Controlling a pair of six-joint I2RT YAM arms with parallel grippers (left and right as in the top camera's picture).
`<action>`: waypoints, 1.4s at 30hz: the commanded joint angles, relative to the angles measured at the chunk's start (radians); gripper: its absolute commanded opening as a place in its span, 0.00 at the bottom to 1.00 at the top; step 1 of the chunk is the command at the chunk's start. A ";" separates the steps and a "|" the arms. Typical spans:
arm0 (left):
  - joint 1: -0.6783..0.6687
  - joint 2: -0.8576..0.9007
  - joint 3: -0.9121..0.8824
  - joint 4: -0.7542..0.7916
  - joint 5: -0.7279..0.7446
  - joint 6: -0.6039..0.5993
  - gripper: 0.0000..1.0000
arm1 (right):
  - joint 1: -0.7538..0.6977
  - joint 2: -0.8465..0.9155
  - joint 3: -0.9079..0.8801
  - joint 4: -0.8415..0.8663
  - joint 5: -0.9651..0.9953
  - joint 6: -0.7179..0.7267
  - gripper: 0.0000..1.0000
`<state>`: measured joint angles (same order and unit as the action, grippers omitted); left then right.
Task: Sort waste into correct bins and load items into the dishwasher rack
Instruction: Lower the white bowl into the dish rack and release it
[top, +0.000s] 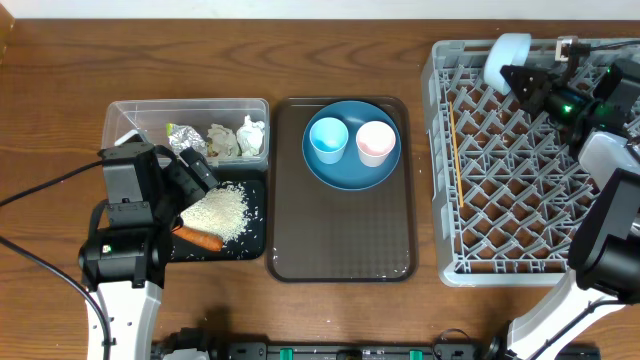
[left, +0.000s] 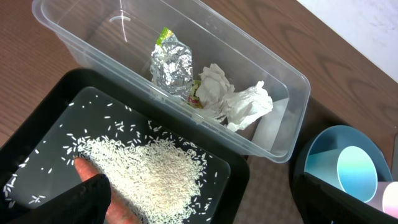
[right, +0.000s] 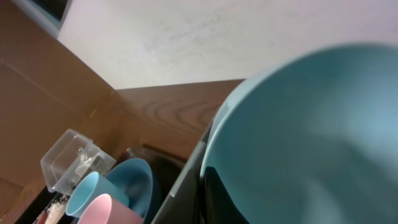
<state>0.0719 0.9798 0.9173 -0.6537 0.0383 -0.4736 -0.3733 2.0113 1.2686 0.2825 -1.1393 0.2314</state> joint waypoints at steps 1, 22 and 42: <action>0.005 0.000 0.018 -0.001 -0.005 0.009 0.95 | -0.032 0.018 0.012 -0.005 -0.002 0.037 0.01; 0.005 0.000 0.018 -0.001 -0.005 0.009 0.95 | -0.238 -0.003 0.012 -0.181 -0.069 0.224 0.10; 0.005 0.000 0.018 -0.001 -0.005 0.009 0.95 | -0.178 -0.389 0.013 -0.548 0.428 -0.066 0.15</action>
<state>0.0723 0.9798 0.9173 -0.6540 0.0383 -0.4732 -0.6048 1.6733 1.2739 -0.2642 -0.8360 0.2333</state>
